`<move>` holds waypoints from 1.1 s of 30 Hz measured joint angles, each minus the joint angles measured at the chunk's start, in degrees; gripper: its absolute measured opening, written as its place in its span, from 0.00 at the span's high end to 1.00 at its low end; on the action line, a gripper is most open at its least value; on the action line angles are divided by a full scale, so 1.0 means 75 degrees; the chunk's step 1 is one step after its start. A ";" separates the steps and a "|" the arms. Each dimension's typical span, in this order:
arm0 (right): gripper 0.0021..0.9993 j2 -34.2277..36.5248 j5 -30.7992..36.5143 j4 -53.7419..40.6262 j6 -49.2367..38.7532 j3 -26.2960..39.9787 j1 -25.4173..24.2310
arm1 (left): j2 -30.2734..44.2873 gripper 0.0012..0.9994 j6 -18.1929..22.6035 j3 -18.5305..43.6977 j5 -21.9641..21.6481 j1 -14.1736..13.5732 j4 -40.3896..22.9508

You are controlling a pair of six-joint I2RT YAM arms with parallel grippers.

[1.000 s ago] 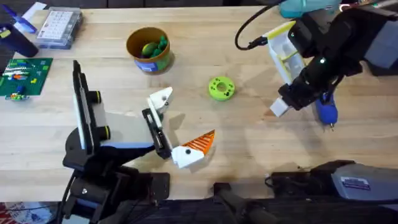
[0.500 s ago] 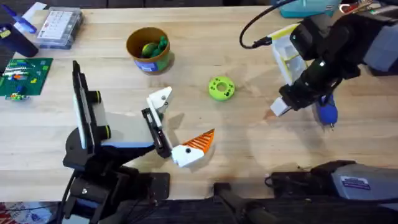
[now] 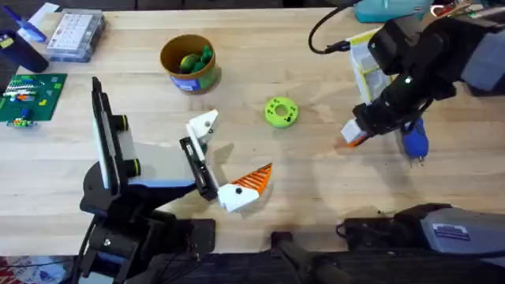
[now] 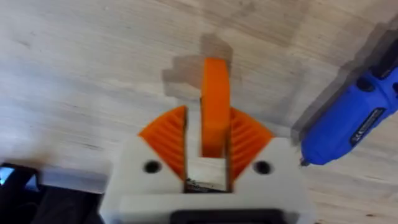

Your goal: Pick up the gripper from the table and insert it into the empty holder that is missing its gripper. Then pick up a screw, insert it into the mounting hole, and use the screwdriver to tighten it. Finally, clean up the table by picking up the vegetable and placing it into the bucket.

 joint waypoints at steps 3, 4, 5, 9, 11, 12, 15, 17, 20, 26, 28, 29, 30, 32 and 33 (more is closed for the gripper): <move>0.72 0.0000 0.0009 -0.0018 0.0064 0.0000 0.0000 | 0.0000 0.00 0.0000 0.0000 0.0001 0.0000 0.0000; 0.79 0.0000 0.0013 -0.0018 0.0052 0.0000 0.0000 | 0.0000 0.00 0.0000 0.0000 0.0001 0.0000 0.0000; 0.89 0.0000 0.0024 -0.0015 0.0069 0.0000 0.0000 | 0.0000 0.00 0.0000 0.0000 0.0000 0.0000 0.0000; 0.99 0.0000 0.0026 0.0000 0.0125 0.0000 -0.0009 | 0.0000 0.00 0.0000 0.0000 -0.0002 0.0000 -0.0002; 0.99 0.0000 0.0026 0.0005 0.0127 0.0000 -0.0009 | 0.0000 0.00 0.0000 0.0000 -0.0002 0.0000 0.0000; 0.99 0.0000 0.0026 0.0008 0.0127 0.0000 -0.0009 | 0.0000 0.00 0.0000 0.0000 -0.0002 0.0000 0.0000; 0.99 0.0000 0.0026 0.0003 0.0127 0.0000 -0.0009 | 0.0000 0.00 0.0000 0.0000 -0.0002 0.0000 0.0000; 0.99 0.0000 0.0026 -0.0057 0.0127 0.0007 -0.0009 | 0.0000 0.00 0.0000 0.0000 0.0000 0.0000 -0.0003; 0.99 0.0002 0.0023 -0.0376 0.0127 0.0100 -0.0009 | 0.0000 0.00 0.0000 0.0000 -0.0002 0.0000 0.0000; 0.99 0.0020 0.0023 -0.1069 0.0127 0.1348 -0.0009 | 0.0000 0.00 0.0000 0.0000 -0.0002 0.0000 0.0000; 0.99 0.0029 0.0023 -0.1350 0.0127 0.1980 -0.0009 | 0.0000 0.00 0.0000 0.0000 -0.0002 0.0000 0.0000; 0.99 0.0029 0.0023 -0.1429 0.0127 0.2229 -0.0009 | 0.0000 0.00 0.0000 0.0000 -0.0002 0.0000 -0.0003; 0.99 0.0029 0.0023 -0.1507 0.0127 0.2490 -0.0009 | 0.0000 0.00 0.0000 0.0000 -0.0002 0.0000 0.0000; 0.99 0.0029 0.0023 -0.1578 0.0127 0.2830 -0.0009 | 0.0000 0.00 0.0000 0.0000 -0.0002 0.0000 -0.0003; 0.99 0.0026 0.0023 -0.1582 0.0127 0.2949 -0.0009 | 0.0000 0.00 0.0000 0.0000 -0.0002 0.0000 0.0000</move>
